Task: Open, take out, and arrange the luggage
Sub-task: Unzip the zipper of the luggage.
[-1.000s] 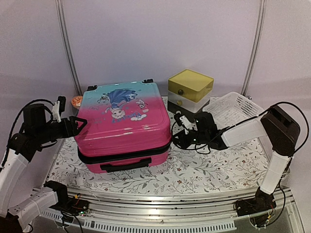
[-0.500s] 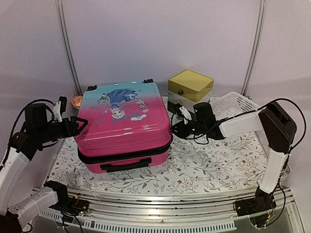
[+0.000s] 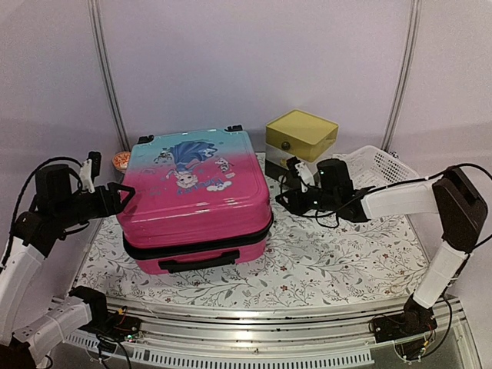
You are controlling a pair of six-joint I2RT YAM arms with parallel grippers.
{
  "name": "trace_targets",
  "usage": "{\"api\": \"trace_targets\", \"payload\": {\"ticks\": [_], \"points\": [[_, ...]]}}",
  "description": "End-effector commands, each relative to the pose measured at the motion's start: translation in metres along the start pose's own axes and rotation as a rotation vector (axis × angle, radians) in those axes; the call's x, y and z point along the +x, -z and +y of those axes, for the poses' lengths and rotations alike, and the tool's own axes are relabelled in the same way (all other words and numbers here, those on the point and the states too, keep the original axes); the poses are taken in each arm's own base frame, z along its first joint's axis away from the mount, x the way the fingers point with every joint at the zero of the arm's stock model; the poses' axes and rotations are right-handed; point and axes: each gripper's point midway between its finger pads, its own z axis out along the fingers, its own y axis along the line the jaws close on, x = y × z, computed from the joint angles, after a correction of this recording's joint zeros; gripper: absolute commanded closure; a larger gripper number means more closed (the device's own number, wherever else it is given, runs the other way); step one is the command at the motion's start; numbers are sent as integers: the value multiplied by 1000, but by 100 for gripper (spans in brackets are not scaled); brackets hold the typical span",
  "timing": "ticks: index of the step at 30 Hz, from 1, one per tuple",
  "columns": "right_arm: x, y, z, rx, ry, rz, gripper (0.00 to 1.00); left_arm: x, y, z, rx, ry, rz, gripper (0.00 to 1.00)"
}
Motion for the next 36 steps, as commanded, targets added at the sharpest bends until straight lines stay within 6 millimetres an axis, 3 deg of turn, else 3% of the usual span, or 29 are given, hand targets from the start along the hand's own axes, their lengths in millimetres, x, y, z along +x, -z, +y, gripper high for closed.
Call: {"api": "trace_targets", "payload": {"ticks": [1, 17, 22, 28, 36], "points": [[-11, 23, -2, 42, 29, -53, 60, -12, 5, -3, -7, -25, -36, 32], [17, 51, 39, -193, 69, -64, 58, -9, 7, 1, -26, -10, -34, 32], [9, 70, 45, -206, 66, -116, 55, -12, 13, 5, -60, -10, -55, 29], [0, 86, 43, -167, 52, -160, 52, -15, 21, 12, -107, -6, -86, 16], [-12, 102, 43, -149, 40, -212, 47, -14, 22, 19, -146, 15, -88, 12]]}}
